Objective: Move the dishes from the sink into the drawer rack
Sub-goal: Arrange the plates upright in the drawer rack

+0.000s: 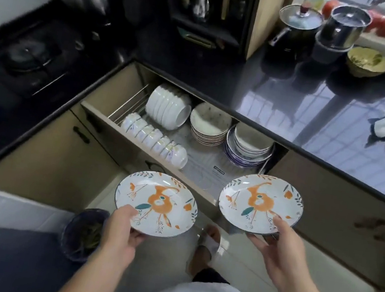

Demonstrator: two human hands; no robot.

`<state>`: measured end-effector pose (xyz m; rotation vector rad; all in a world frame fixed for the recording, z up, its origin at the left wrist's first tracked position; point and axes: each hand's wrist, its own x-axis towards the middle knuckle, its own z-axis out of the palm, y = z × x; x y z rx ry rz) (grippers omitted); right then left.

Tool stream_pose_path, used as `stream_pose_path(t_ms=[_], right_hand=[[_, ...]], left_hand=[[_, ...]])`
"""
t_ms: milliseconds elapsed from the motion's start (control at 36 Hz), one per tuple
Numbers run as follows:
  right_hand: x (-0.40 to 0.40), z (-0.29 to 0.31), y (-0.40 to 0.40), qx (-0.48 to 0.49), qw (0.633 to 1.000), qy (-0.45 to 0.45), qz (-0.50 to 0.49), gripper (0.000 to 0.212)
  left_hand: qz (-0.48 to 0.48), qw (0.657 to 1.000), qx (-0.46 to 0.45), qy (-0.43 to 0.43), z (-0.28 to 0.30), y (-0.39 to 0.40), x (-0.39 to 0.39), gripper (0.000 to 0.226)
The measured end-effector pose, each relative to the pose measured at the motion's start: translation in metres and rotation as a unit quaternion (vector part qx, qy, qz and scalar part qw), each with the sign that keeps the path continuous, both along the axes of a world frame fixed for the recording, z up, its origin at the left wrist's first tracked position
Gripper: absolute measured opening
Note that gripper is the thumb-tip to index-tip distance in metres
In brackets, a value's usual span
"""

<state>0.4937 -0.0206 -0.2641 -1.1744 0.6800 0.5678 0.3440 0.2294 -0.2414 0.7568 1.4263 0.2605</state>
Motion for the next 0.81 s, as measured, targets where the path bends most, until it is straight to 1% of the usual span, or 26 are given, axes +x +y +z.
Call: stream_pose_path(t_ms=[56, 111, 194, 250, 306, 361, 444, 500, 556, 639, 695, 750, 806], right_hand=[[0.020, -0.009, 0.028, 0.008, 1.000, 0.018, 0.017, 0.025], [0.033, -0.010, 0.051, 0.021, 0.999, 0.027, 0.034, 0.031], [0.065, -0.014, 0.093, 0.035, 0.993, 0.030, 0.104, 0.034], [0.084, -0.015, 0.121, 0.036, 0.989, 0.035, 0.139, 0.033], [0.094, -0.015, 0.144, 0.034, 0.985, 0.035, 0.166, 0.030], [0.100, -0.017, 0.166, 0.028, 0.981, 0.031, 0.187, 0.027], [0.107, -0.024, 0.198, 0.026, 0.978, 0.026, 0.206, 0.023], [0.111, -0.032, 0.220, 0.019, 0.977, 0.022, 0.209, 0.022], [0.112, -0.038, 0.241, 0.005, 0.978, 0.016, 0.208, 0.023], [0.110, -0.045, 0.279, -0.030, 0.980, 0.006, 0.199, 0.024], [0.110, -0.050, 0.306, -0.063, 0.982, 0.005, 0.177, 0.023], [0.114, -0.054, 0.337, -0.093, 0.982, 0.006, 0.162, 0.022], [0.120, -0.057, 0.365, -0.118, 0.982, 0.005, 0.149, 0.020]], left_hand=[[0.011, 1.000, 0.013, 0.019, 0.003, 0.027, 0.013, 0.034], [0.000, 0.999, 0.026, 0.024, 0.012, 0.045, 0.024, 0.035], [-0.002, 0.998, 0.065, 0.028, 0.018, 0.079, 0.049, 0.025], [0.001, 0.995, 0.088, 0.041, 0.018, 0.099, 0.065, 0.023], [0.002, 0.994, 0.101, 0.043, 0.019, 0.112, 0.076, 0.031], [-0.007, 0.992, 0.112, 0.049, 0.018, 0.126, 0.085, 0.034], [-0.037, 0.990, 0.114, 0.070, 0.014, 0.156, 0.102, 0.032], [-0.063, 0.985, 0.123, 0.100, 0.005, 0.184, 0.116, 0.030], [-0.088, 0.979, 0.140, 0.117, -0.002, 0.211, 0.132, 0.033], [-0.124, 0.971, 0.170, 0.114, -0.010, 0.251, 0.159, 0.041], [-0.150, 0.965, 0.176, 0.121, -0.018, 0.280, 0.176, 0.037], [-0.199, 0.955, 0.177, 0.134, -0.031, 0.313, 0.189, 0.034], [-0.243, 0.945, 0.168, 0.137, -0.040, 0.338, 0.199, 0.036]])
